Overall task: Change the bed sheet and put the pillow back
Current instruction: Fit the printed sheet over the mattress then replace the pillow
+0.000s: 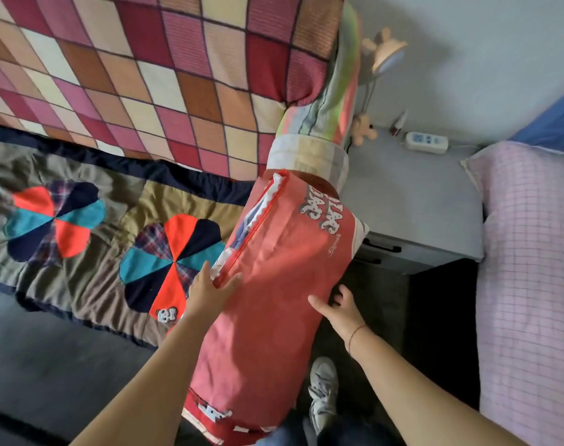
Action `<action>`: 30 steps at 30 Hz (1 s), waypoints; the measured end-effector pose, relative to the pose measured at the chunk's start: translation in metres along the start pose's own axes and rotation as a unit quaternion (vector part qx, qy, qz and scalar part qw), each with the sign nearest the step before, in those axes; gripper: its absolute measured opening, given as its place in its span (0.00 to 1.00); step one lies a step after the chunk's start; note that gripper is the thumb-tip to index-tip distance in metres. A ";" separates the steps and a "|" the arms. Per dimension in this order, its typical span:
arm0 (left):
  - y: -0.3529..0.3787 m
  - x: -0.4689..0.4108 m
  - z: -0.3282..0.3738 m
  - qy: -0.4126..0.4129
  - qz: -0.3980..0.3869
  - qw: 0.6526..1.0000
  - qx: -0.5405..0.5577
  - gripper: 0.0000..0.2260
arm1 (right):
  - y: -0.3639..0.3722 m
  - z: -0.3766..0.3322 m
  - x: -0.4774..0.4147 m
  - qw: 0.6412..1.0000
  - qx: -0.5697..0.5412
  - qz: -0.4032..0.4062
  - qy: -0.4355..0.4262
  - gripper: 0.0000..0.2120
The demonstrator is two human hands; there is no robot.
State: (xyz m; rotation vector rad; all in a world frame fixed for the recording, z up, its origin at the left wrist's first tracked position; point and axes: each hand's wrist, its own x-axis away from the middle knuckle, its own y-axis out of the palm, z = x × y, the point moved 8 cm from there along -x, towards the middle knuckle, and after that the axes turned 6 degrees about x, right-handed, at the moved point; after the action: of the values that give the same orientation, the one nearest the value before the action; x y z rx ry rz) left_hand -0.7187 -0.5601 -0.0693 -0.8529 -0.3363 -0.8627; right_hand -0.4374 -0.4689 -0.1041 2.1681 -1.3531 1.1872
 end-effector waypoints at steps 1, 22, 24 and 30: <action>0.003 -0.007 -0.003 -0.009 -0.012 1.000 0.000 0.45 | 0.001 0.004 -0.008 1.000 0.000 0.006 0.007 0.50; 0.008 -0.030 0.004 0.045 -0.059 0.997 0.008 0.19 | 0.023 0.030 -0.018 0.978 -0.191 0.087 -0.008 0.16; 0.004 -0.018 0.017 0.075 -0.058 0.995 0.013 0.11 | 0.023 0.021 -0.006 0.974 -0.208 0.085 -0.028 0.14; -0.007 0.027 0.072 0.132 -0.082 0.987 0.029 0.11 | 0.006 -0.010 0.042 0.960 -0.251 0.099 -0.074 0.14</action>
State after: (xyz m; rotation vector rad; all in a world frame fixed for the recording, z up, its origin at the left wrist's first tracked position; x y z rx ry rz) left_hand -0.7019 -0.5209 -0.0044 -0.6532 -0.1988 -1.1012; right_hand -0.4388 -0.4901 -0.0663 1.8123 -1.7433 0.6486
